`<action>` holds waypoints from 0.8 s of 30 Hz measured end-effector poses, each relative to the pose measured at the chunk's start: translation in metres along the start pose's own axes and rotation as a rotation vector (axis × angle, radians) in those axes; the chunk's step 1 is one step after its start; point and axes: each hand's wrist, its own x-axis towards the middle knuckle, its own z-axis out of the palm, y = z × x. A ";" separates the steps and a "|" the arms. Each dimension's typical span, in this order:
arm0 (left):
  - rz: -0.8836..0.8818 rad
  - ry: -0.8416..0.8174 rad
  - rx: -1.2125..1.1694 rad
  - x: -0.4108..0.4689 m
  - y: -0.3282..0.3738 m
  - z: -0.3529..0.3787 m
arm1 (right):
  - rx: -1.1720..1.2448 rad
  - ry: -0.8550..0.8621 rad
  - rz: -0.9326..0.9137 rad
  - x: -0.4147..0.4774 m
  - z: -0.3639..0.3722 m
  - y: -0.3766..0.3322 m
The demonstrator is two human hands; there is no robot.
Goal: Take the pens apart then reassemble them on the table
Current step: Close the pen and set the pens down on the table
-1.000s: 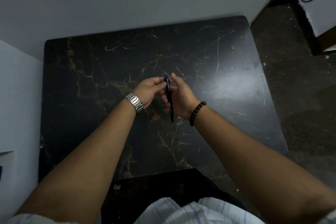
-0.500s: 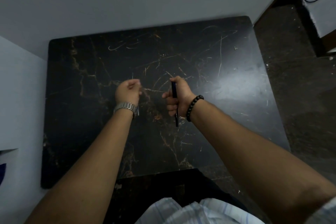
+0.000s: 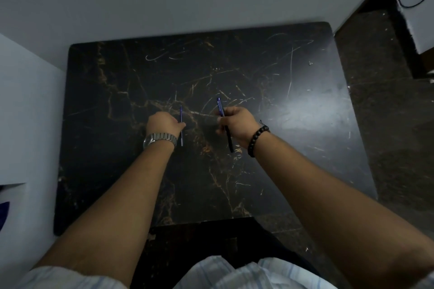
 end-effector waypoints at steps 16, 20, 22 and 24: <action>-0.151 -0.175 -0.410 0.013 0.056 0.009 | -0.301 0.321 -0.020 0.044 -0.009 -0.006; -0.150 -0.212 -0.428 0.018 0.078 0.016 | -0.396 0.411 -0.050 0.065 -0.006 -0.022; -0.150 -0.217 -0.402 0.022 0.083 0.020 | -0.469 0.419 -0.054 0.075 -0.005 -0.025; -0.155 -0.213 -0.388 0.024 0.085 0.021 | -0.502 0.412 -0.043 0.083 -0.004 -0.023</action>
